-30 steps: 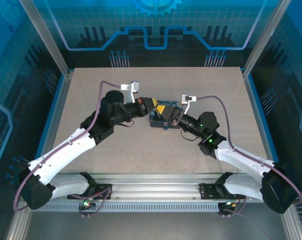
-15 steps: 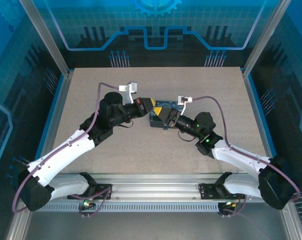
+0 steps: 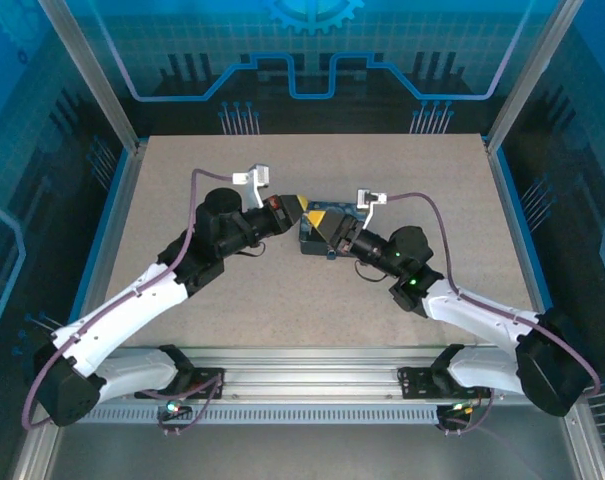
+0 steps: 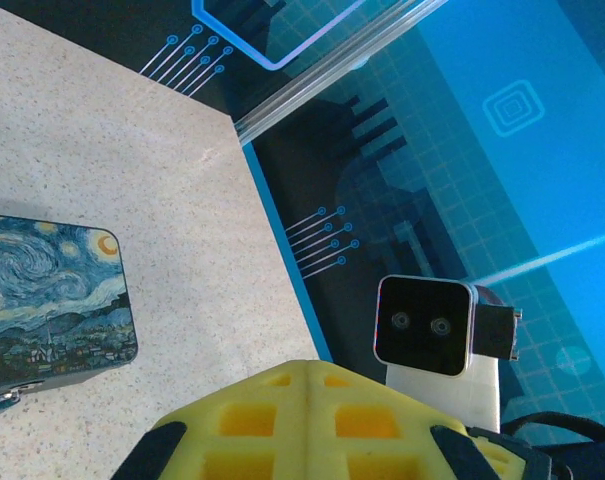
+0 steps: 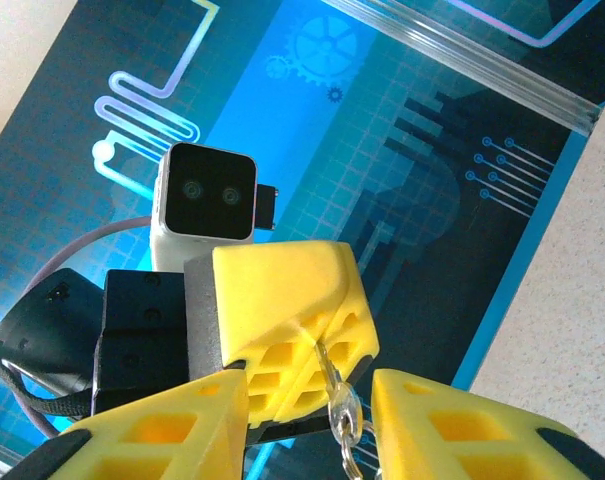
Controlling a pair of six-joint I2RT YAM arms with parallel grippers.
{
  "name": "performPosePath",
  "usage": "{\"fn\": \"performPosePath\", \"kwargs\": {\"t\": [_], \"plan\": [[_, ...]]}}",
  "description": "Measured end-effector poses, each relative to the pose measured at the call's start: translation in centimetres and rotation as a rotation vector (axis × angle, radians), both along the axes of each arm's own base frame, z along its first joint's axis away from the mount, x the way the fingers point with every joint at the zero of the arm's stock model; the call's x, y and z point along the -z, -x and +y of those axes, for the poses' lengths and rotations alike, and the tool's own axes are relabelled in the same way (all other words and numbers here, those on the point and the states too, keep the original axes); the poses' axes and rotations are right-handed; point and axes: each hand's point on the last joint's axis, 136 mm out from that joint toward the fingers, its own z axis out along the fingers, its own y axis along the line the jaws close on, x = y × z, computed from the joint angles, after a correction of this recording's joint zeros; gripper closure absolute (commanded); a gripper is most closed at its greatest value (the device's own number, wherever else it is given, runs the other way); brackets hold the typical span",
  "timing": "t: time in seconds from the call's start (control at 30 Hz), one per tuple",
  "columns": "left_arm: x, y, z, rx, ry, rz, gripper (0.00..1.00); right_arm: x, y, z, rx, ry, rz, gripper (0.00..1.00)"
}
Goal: Unlock a padlock with a key
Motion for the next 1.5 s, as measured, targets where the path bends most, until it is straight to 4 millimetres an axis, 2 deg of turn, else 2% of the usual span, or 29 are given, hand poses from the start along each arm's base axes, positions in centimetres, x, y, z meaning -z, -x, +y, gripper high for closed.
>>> {"fn": "performPosePath", "kwargs": {"t": [0.3,0.57,0.83,0.87,0.93,1.03,1.13,1.27,1.33,1.5], "plan": [[0.1,0.0,0.4,-0.018,0.0,-0.005,1.0,0.5,0.1,0.8,-0.013,-0.01,0.028,0.77],[-0.5,0.2,0.7,-0.024,0.01,-0.019,1.0,0.3,-0.2,0.6,0.009,-0.022,0.026,1.0],[-0.7,0.3,0.6,-0.02,0.015,-0.025,1.0,0.2,-0.1,0.5,0.02,-0.011,0.008,1.0],[-0.7,0.3,0.6,-0.018,0.016,-0.024,0.96,0.1,-0.1,0.4,0.021,-0.01,0.004,1.0],[-0.7,0.4,0.5,-0.012,0.013,-0.025,0.59,0.2,0.0,0.4,0.024,0.003,-0.004,1.0],[-0.5,0.4,0.5,-0.011,0.008,-0.017,0.35,0.1,0.3,0.0,0.033,0.025,-0.015,1.0],[-0.1,0.5,0.6,-0.009,-0.018,-0.011,0.17,-0.4,0.8,-0.9,0.048,0.05,-0.034,1.0],[0.8,0.5,1.0,-0.011,-0.061,0.006,0.06,-0.8,1.1,-3.0,0.099,0.103,-0.056,1.0],[1.3,0.4,1.4,-0.013,-0.091,0.019,0.01,-0.5,1.0,-4.7,0.146,0.149,-0.056,1.0],[3.1,0.2,2.6,-0.014,-0.152,0.069,0.01,1.6,0.3,-9.5,0.298,0.308,-0.018,1.0]]}}
